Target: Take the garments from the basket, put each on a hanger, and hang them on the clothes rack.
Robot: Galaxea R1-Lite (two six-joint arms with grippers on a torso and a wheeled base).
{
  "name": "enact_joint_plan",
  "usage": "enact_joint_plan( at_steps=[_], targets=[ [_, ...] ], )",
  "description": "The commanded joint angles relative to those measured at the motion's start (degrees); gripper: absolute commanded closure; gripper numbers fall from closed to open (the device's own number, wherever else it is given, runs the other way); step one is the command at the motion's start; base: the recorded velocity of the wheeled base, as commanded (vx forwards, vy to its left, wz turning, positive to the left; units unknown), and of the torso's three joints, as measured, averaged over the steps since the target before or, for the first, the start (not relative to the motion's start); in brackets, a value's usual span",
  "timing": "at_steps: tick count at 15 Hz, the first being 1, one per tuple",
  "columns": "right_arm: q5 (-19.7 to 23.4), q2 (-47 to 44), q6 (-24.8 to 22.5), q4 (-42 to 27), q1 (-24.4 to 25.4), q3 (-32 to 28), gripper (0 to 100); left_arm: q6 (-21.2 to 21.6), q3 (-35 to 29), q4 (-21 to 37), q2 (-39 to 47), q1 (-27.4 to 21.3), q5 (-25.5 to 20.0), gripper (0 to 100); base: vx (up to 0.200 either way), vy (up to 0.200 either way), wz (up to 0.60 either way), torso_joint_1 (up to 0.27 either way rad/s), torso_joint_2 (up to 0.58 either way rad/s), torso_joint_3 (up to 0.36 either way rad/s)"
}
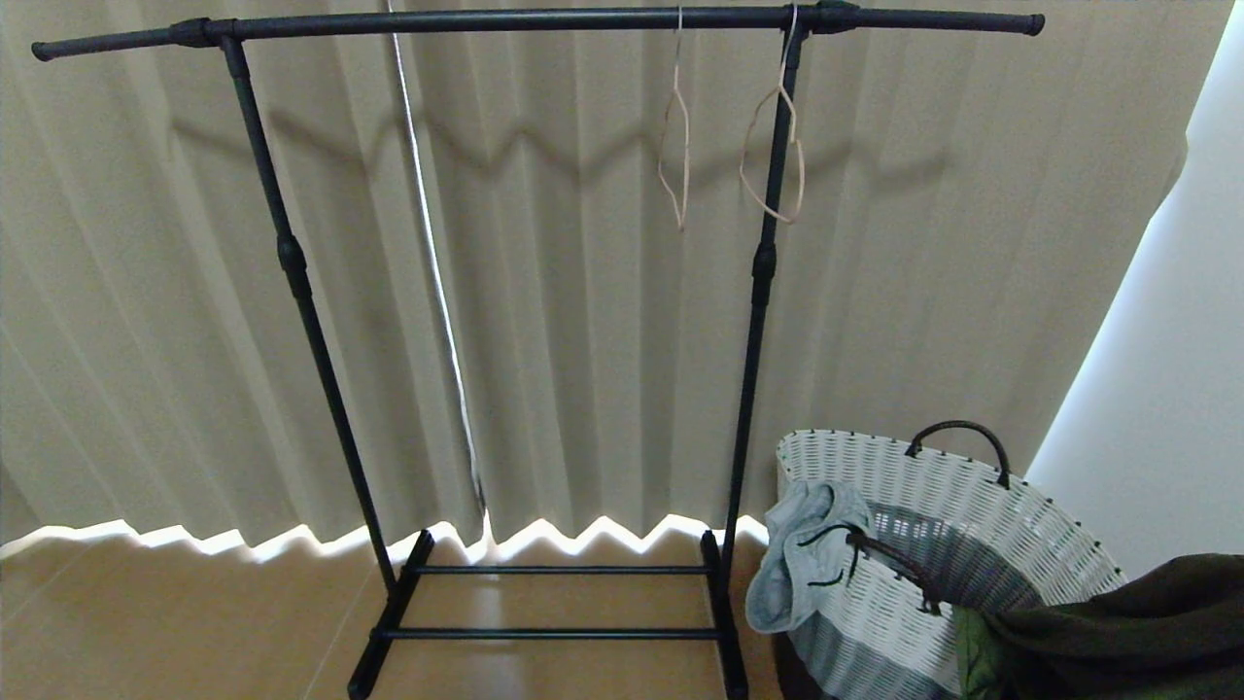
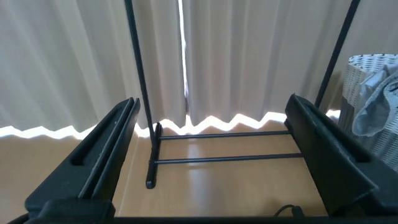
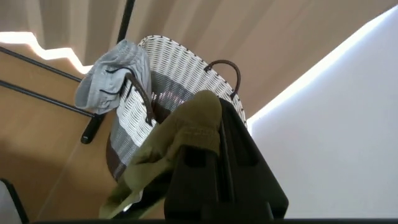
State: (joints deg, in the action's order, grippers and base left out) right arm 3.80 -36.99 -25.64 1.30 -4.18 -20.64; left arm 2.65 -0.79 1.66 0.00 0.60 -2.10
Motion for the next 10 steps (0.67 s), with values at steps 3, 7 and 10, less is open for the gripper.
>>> enact_joint_plan(
  at_steps=[3,7,10],
  targets=[
    [0.2,-3.8,0.1,0.8,4.0,-2.4,100,4.6,0.0,0.0,0.0,-0.1,-1.7,0,0.0,0.0,0.0,0.0,0.0,0.0],
    [0.4,-8.3,1.8,0.7,10.9,-8.9,100,5.9,-0.5,-0.3,0.0,-0.1,-8.7,0,0.0,0.0,0.0,0.0,0.0,0.0],
    [1.0,-12.1,5.6,0.5,14.2,-15.6,100,6.1,-7.5,-1.5,0.9,0.2,-21.1,0,0.0,0.0,0.0,0.0,0.0,0.0]
  ],
)
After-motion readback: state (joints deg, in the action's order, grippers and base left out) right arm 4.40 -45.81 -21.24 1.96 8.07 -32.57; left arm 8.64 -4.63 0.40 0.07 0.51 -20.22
